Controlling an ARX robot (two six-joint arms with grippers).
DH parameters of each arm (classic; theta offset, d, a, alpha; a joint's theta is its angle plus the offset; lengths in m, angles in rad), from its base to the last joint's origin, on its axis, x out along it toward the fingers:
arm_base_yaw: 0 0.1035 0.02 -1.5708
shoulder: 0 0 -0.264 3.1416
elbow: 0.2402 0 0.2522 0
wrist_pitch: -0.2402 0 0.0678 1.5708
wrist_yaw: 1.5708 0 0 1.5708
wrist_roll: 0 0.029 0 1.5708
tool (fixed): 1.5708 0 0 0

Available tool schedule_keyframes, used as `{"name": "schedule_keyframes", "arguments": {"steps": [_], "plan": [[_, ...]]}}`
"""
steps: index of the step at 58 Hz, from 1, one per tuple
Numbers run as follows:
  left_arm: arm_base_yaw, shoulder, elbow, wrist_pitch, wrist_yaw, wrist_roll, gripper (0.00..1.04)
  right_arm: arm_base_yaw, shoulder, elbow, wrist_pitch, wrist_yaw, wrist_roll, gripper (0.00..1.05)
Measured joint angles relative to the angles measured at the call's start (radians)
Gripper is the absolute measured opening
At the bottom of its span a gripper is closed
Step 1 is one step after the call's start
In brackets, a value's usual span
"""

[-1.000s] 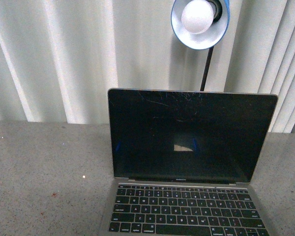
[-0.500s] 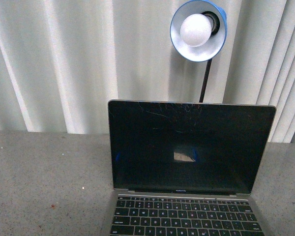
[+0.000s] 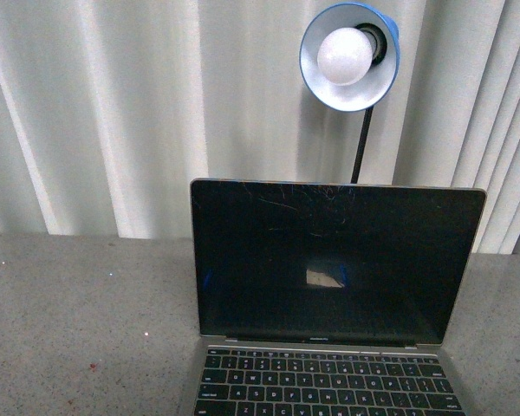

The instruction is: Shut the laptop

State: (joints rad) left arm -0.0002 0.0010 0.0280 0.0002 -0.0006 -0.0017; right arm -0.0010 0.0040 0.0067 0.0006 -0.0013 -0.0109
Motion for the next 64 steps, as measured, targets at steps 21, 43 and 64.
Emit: {"name": "schedule_keyframes", "arguments": {"steps": [21, 43, 64], "plan": [[-0.081, 0.296, 0.062, -0.068, -0.292, -0.119, 0.98, -0.048, 0.285, 0.015, 0.202, -0.022, 0.06, 0.97], [-0.03, 1.044, 0.27, 0.62, -0.117, -0.094, 0.98, -0.242, 1.101, 0.274, 0.809, -0.204, -0.026, 0.97], [0.004, 1.532, 0.777, 0.534, 0.016, 0.164, 0.98, -0.3, 1.547, 0.8, 0.624, -0.353, -0.34, 0.97]]}}
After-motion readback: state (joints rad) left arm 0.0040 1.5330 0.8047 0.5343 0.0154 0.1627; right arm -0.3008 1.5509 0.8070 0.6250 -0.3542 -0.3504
